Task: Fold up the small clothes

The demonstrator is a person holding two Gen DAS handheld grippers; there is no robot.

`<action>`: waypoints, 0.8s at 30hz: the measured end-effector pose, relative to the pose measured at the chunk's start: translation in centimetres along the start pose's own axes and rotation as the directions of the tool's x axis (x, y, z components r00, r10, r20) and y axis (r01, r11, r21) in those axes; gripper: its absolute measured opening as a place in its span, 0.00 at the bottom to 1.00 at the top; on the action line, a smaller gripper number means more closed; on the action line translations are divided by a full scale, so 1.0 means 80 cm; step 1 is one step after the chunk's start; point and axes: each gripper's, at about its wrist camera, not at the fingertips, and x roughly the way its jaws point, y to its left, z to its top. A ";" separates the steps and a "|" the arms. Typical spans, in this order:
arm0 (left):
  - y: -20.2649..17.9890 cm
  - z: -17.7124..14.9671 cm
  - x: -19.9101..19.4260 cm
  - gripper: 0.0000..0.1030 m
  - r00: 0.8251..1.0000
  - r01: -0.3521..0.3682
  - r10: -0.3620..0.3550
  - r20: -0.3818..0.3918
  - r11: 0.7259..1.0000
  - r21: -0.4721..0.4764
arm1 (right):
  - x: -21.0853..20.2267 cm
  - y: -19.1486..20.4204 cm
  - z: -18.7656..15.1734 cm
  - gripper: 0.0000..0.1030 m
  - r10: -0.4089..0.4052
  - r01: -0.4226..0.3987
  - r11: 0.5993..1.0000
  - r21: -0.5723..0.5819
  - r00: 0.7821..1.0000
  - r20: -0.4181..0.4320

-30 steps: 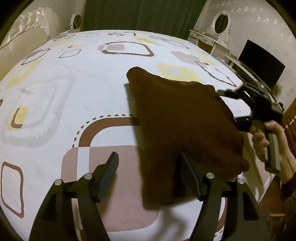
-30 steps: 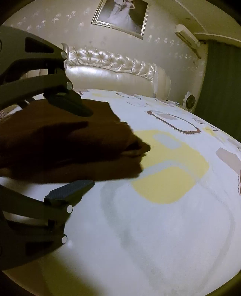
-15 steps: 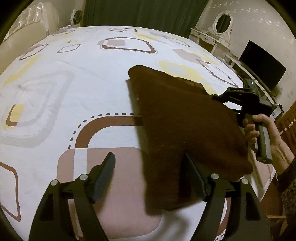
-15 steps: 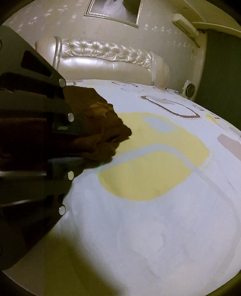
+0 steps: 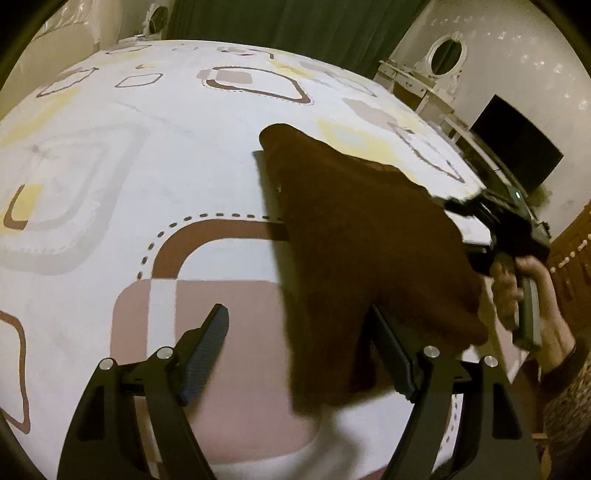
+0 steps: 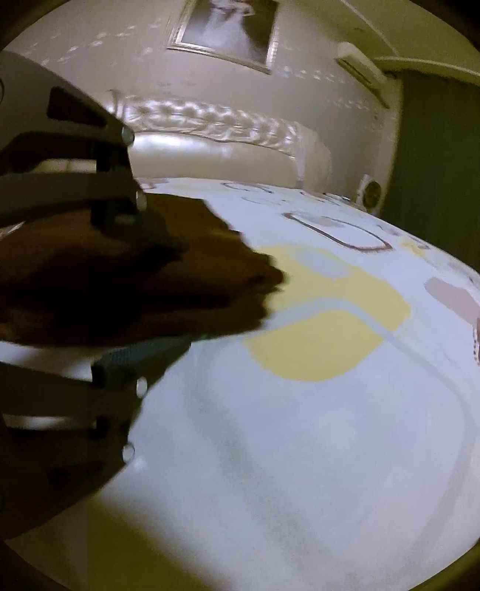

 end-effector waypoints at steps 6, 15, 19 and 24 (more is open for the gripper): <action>0.002 -0.026 -0.021 0.74 1.000 0.019 -0.019 -0.010 0.999 0.033 | -0.040 0.008 -0.088 0.65 -0.045 0.043 0.994 -0.096 0.999 -0.019; 0.001 -0.071 -0.029 0.74 0.999 0.001 -0.001 -0.047 1.000 -0.001 | -0.074 0.011 -0.185 0.66 -0.136 0.138 0.979 -0.148 0.990 0.025; -0.011 -0.084 -0.037 0.74 0.998 -0.048 0.050 -0.033 0.998 0.036 | -0.077 0.017 -0.209 0.66 -0.193 0.198 0.965 -0.172 0.980 0.045; -0.024 -0.091 -0.042 0.74 0.994 -0.100 0.102 -0.027 0.994 0.053 | -0.076 0.034 -0.241 0.66 -0.301 0.317 0.920 -0.231 0.948 0.102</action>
